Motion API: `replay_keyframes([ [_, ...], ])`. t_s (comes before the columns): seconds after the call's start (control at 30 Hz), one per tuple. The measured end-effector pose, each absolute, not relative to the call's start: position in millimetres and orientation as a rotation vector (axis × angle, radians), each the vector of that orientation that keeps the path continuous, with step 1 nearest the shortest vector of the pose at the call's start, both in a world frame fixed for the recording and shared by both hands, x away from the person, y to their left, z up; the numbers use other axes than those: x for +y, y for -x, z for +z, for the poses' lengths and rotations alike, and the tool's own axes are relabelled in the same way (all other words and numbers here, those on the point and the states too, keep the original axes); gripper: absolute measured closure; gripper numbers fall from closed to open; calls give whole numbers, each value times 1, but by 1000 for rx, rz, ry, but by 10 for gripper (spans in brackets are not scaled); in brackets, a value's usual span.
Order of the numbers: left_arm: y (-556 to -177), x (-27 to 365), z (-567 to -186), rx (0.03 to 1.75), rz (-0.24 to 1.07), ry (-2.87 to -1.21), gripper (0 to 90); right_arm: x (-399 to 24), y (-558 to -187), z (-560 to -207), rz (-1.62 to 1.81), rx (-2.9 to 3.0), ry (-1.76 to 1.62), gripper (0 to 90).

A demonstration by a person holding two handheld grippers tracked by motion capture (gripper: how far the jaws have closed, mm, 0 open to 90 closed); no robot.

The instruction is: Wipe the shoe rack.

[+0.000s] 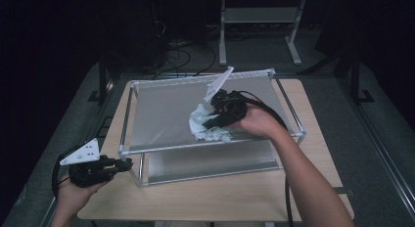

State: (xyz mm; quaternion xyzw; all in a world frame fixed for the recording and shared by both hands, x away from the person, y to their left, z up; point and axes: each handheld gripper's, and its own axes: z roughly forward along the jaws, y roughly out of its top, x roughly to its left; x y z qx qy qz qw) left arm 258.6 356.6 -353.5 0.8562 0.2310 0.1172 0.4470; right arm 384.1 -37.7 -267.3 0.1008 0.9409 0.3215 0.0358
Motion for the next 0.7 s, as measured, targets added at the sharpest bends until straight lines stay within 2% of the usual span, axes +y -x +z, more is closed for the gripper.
replay_keyframes([
  [0.13, -259, 355, -353, 574, 290, -2120, 811, -66, -386, -268, 994, 2865, -403, 782],
  [0.33, -258, 356, -353, 579, 295, -2124, 811, -43, -381, -268, 987, 2870, -313, 781],
  [0.43, -258, 357, -353, 576, 292, -2122, 811, -50, -381, -267, 982, 2883, -318, 781],
  [0.47, -258, 357, -353, 576, 289, -2120, 811, -71, -382, -267, 965, 2871, -371, 782],
  [0.6, -259, 357, -354, 575, 284, -2114, 812, -107, -385, -268, 974, 2838, -502, 782],
  [0.7, -258, 356, -354, 576, 294, -2120, 811, -99, -382, -268, 977, 2836, -477, 782],
])
